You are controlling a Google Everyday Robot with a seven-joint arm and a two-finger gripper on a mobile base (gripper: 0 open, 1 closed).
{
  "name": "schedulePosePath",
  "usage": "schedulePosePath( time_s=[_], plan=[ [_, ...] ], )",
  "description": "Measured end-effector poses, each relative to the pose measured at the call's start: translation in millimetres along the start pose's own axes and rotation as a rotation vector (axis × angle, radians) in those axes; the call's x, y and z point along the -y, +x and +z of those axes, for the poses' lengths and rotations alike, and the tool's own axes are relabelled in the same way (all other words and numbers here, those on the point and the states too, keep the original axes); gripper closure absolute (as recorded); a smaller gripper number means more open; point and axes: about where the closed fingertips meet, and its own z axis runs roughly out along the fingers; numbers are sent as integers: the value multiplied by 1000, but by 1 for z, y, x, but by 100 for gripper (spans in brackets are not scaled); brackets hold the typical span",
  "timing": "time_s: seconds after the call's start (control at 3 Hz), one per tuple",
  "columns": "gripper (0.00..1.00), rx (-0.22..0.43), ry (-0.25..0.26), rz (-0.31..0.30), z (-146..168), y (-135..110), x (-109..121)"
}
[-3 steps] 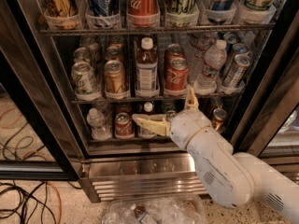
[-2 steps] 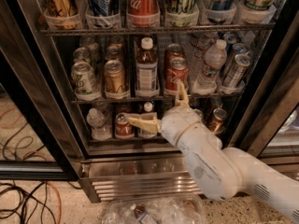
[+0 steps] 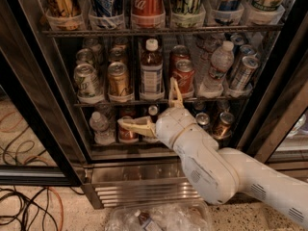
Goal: Pick blue plastic bottle from middle shelf of fridge
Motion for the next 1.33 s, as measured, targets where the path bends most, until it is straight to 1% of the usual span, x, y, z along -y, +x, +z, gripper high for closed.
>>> schedulePosePath(
  time_s=[0.33, 1.0, 1.33],
  plan=[
    [0, 11, -20, 15, 1, 0, -6],
    [0, 35, -92, 227, 14, -3, -22],
    [0, 35, -92, 227, 14, -3, -22]
  ],
)
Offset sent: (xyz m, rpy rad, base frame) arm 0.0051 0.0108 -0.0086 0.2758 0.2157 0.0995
